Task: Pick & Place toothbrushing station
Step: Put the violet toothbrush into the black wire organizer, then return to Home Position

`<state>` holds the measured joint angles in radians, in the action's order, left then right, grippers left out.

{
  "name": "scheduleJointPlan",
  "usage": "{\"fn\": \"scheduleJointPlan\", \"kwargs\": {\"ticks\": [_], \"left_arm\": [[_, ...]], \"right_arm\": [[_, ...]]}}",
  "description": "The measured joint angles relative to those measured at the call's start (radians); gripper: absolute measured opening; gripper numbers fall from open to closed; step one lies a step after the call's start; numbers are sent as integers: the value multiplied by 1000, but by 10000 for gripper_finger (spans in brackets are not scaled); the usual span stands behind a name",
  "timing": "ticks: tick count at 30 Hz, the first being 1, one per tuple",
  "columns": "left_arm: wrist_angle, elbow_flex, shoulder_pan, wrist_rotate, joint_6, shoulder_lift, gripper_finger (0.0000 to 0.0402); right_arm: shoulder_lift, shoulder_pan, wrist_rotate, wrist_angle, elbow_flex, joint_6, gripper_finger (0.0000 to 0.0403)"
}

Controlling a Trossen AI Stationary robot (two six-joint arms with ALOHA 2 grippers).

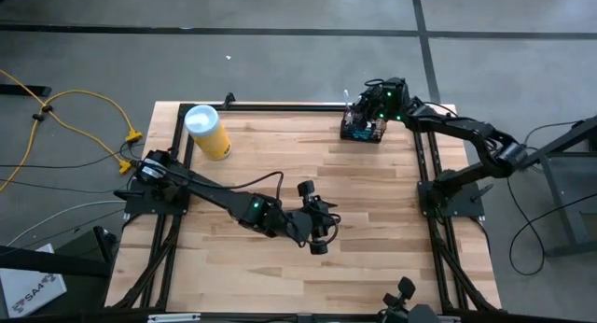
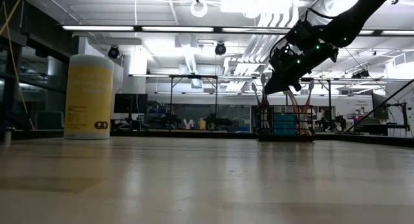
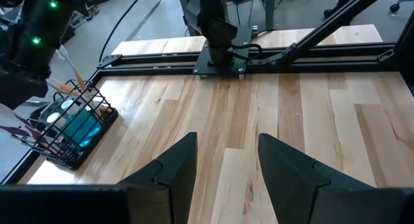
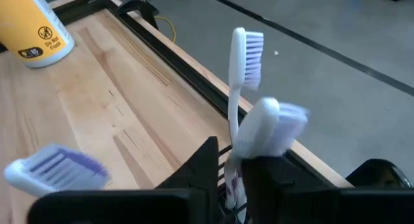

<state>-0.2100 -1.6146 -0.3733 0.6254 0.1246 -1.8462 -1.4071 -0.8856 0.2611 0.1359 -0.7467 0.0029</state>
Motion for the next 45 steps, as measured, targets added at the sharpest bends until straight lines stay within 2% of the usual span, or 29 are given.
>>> {"fn": "scheduleJointPlan", "kwargs": {"ticks": [12, 19, 25, 34, 38, 42, 45], "left_arm": [[0, 0, 0, 0, 5, 0, 158], [-3, 0, 0, -5, 24, 0, 158], [-36, 0, 0, -5, 26, 0, 158], [-60, 0, -15, 2, -96, 0, 158], [-102, 0, -24, 19, -40, 0, 158], [-253, 1, -15, 72, 69, 8, 154], [-306, 30, -5, 112, 125, 31, 143]], "right_arm": [[0, 0, 3, 9, 0, 6, 134], [51, 0, 8, 0, 0, 27, 161], [148, 0, 35, -30, 0, 48, 159], [304, 20, 161, -127, 0, 186, 152], [372, 60, 163, -198, 0, 279, 140], [428, 143, 165, -244, 0, 258, 127], [453, 227, 164, -244, 0, 257, 121]]}}
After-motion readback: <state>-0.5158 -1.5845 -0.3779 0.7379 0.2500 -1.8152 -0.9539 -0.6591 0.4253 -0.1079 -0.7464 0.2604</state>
